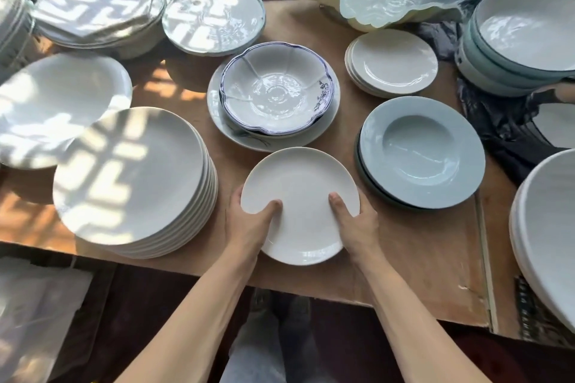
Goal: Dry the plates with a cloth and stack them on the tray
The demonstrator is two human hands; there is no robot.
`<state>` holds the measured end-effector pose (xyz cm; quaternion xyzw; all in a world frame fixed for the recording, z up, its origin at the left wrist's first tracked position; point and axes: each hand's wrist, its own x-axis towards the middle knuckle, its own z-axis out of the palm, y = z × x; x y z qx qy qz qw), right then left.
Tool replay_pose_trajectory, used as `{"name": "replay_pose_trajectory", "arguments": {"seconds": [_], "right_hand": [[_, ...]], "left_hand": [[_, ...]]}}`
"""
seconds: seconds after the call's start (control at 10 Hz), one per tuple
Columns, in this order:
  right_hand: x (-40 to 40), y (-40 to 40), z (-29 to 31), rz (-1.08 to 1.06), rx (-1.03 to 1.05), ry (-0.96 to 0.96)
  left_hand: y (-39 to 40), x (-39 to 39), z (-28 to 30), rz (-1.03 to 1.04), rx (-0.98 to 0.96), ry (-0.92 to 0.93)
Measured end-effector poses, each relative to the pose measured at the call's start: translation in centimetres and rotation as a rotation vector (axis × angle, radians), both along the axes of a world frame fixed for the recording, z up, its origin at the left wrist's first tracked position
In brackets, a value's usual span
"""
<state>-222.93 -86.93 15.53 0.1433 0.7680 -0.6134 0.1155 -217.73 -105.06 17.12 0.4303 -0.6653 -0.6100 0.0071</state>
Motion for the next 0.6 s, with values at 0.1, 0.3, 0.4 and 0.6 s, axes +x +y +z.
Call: {"name": "replay_pose_trajectory", "arguments": {"seconds": [0.1, 0.3, 0.4, 0.6], "right_hand": [[-0.3, 0.0, 0.0, 0.004, 0.009, -0.010], [-0.7, -0.1, 0.5, 0.036, 0.056, -0.007], [-0.8, 0.0, 1.0, 0.060, 0.141, 0.008], [-0.2, 0.5, 3.3, 0.091, 0.354, 0.225]], "left_hand": [[-0.1, -0.3, -0.2, -0.006, -0.005, 0.001], [-0.5, -0.2, 0.2, -0.086, -0.068, -0.006], [-1.2, -0.3, 0.9, -0.225, -0.230, -0.053], [-1.0, 0.7, 3.8, -0.381, -0.623, 0.116]]}}
